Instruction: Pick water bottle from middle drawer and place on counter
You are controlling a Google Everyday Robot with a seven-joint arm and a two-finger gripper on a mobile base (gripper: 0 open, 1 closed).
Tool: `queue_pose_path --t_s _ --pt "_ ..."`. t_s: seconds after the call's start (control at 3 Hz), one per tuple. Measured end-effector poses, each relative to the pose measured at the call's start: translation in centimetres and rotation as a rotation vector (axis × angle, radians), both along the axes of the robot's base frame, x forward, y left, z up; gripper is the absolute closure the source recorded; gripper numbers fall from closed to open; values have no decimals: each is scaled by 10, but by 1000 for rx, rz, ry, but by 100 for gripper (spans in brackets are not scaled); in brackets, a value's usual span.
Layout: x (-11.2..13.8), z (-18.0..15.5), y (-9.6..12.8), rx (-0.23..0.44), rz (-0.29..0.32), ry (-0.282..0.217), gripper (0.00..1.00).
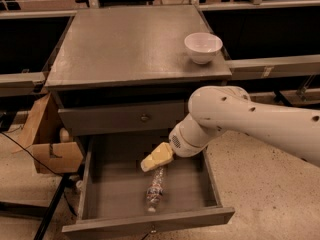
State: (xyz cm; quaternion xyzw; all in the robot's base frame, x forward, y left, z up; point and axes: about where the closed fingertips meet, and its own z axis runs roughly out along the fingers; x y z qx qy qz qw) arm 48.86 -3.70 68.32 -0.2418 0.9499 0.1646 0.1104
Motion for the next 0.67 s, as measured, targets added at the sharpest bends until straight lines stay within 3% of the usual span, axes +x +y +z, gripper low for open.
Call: queue_pose_path --t_s 0.33,0.67 --pt "7 -13 -4 -13 -28 -2 0" --pt "22 -57 -16 -35 -127 24 0"
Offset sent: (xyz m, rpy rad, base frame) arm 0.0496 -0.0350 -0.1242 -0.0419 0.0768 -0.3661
